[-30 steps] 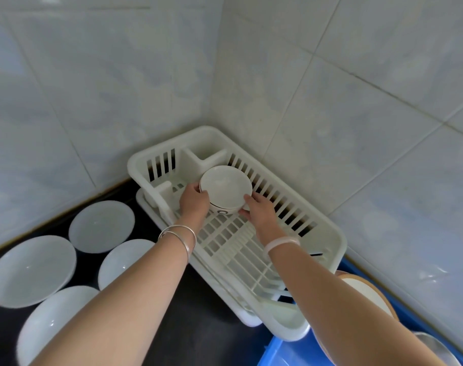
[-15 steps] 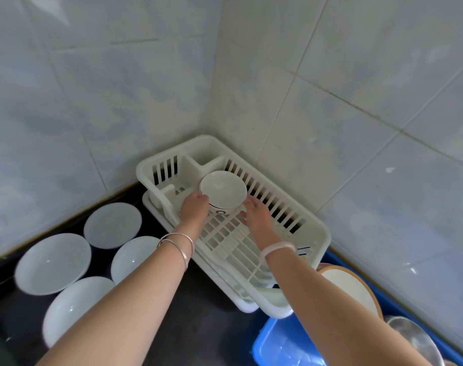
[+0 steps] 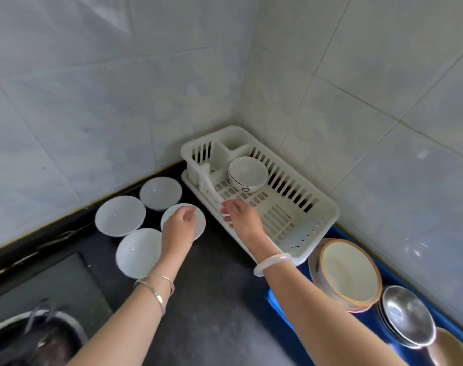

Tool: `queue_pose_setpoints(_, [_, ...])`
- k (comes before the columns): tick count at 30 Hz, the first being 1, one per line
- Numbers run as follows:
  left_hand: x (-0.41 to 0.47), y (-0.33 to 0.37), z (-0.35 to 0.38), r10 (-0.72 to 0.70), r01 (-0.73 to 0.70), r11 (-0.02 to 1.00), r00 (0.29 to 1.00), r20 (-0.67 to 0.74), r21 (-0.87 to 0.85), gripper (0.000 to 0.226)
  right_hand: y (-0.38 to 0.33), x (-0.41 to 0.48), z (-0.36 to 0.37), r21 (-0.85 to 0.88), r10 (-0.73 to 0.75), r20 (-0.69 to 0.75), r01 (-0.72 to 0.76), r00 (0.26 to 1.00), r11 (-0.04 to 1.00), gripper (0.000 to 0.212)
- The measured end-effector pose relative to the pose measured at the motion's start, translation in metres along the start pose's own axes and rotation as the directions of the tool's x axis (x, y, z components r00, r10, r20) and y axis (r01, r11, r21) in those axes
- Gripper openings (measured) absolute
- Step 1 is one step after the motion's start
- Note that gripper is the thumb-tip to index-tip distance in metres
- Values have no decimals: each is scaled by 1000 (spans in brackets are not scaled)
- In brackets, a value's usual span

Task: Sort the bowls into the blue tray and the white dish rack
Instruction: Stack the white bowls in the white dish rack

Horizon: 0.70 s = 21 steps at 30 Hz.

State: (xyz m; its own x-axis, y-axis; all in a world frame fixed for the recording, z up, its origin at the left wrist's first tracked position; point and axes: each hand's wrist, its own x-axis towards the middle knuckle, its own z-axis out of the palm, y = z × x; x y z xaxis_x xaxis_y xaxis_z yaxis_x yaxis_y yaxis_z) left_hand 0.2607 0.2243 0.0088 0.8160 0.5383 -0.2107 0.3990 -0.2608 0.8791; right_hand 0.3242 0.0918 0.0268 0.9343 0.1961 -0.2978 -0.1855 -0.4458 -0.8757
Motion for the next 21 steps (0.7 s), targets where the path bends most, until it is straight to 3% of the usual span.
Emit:
queue_pose_setpoints(4, [-25, -46, -31, -18, 26, 998, 994, -110, 66, 33, 20, -7, 42, -163, 83, 73, -70, 994, 984, 24])
queue_pose_setpoints(8, [-30, -86, -50, -28, 69, 975, 981, -193, 210, 41, 40, -1, 68, -327, 185, 68, -153, 980, 933, 51])
queue_pose_setpoints(11, [-29, -108, -60, -28, 84, 968, 972, -232, 235, 46, 47, 8, 82, -354, 252, 85, -207, 964, 912, 52])
queue_pose_setpoints(17, [-29, -132, -69, -163, 168, 986, 959, -230, 0, 57, 49, 22, 99, -70, 371, 43, -368, 928, 927, 31])
queue_pose_setpoints(21, [-30, -137, -67, -233, 209, 970, 949, -212, -127, 57, 50, 23, 98, 75, 364, -15, -362, 931, 929, 27])
